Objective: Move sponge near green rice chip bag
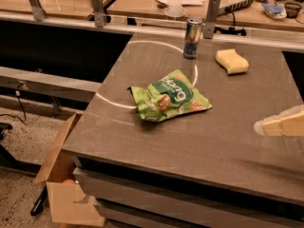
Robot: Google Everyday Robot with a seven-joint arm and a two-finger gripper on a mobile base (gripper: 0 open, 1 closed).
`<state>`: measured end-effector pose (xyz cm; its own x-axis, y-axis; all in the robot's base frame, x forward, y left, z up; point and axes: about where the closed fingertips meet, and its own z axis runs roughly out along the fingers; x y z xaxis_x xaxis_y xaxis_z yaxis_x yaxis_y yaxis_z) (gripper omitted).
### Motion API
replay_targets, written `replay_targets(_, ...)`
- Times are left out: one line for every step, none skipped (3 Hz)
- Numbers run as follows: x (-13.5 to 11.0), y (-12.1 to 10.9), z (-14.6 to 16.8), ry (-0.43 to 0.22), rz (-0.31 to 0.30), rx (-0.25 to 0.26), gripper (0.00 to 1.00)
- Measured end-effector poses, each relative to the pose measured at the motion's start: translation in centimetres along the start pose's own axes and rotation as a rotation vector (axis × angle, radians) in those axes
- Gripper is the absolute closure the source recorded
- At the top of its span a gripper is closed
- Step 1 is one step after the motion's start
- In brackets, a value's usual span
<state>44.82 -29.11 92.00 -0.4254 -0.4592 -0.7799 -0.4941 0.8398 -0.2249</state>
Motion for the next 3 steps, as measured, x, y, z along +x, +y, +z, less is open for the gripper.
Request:
replay_targets(0.2, -0.5, 1.2, -0.034, 0.072, 0.059, 0.00)
replay_targets(0.8, -1.2, 3.8, -0.090, 0.182, 0.126, 0.00)
replay_targets(-0.2, -4.7, 6.8, -0.189, 0.218, 0.227, 0.00)
